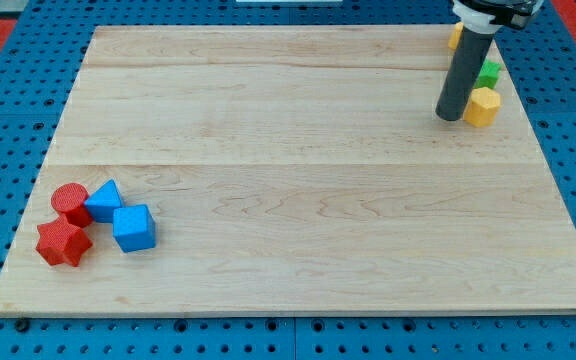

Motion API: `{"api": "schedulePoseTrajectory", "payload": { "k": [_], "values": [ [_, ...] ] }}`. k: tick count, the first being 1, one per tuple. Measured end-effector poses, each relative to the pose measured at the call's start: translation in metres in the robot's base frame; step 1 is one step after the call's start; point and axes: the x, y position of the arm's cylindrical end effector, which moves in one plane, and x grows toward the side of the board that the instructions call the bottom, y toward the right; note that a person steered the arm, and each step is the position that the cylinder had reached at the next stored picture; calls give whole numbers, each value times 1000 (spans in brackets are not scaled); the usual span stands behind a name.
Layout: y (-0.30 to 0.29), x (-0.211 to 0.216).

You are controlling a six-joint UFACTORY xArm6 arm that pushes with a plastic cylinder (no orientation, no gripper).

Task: Separate the red star and cube from the triangle and red circle

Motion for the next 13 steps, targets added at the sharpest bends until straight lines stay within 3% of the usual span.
{"api": "schedulePoseTrajectory", "payload": {
  "k": [2,4,11,12,13],
  "values": [
    [19,0],
    [-9,48],
    [-469,40],
    [-507,43],
    [-506,73]
  ]
}}
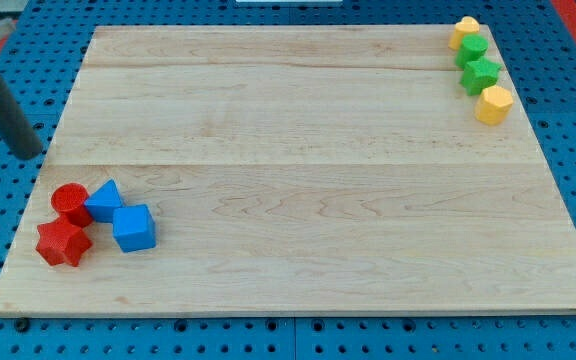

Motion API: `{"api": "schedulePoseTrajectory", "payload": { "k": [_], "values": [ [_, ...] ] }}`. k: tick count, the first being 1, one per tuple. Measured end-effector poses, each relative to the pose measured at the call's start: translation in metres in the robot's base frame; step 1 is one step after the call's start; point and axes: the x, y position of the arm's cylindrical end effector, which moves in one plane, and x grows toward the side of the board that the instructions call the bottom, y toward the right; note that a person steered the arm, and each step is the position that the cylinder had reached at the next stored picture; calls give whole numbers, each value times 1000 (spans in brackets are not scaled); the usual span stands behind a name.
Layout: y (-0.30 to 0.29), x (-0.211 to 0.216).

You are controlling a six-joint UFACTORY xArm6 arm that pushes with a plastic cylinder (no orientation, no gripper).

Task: Separate the red star and cube from the triangle and red circle

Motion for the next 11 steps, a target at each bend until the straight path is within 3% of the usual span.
{"api": "schedulePoseTrajectory", "payload": {
  "k": [4,7,11],
  "values": [
    [15,125],
    [22,116],
    [116,108]
  ]
}}
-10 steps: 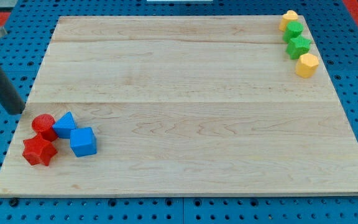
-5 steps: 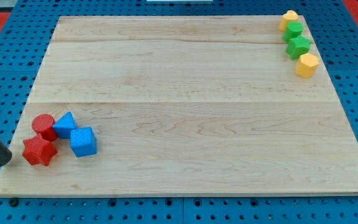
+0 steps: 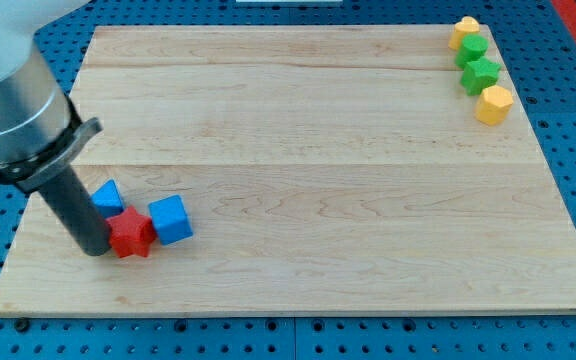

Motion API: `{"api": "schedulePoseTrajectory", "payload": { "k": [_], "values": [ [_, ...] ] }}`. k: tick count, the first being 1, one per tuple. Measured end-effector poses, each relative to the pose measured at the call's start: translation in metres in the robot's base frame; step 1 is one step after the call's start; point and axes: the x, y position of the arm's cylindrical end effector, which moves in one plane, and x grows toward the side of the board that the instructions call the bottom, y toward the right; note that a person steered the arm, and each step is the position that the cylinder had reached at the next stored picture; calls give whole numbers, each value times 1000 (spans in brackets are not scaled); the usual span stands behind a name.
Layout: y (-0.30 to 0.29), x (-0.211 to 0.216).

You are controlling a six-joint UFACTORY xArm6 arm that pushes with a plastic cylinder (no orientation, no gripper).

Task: Separate the red star and cube from the triangle and red circle

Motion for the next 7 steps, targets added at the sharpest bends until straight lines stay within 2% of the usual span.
{"api": "schedulePoseTrajectory", "payload": {
  "k": [2,3,5,7],
  "values": [
    [51,-18],
    [85,-41],
    [167,-98],
    [270,-111]
  ]
}}
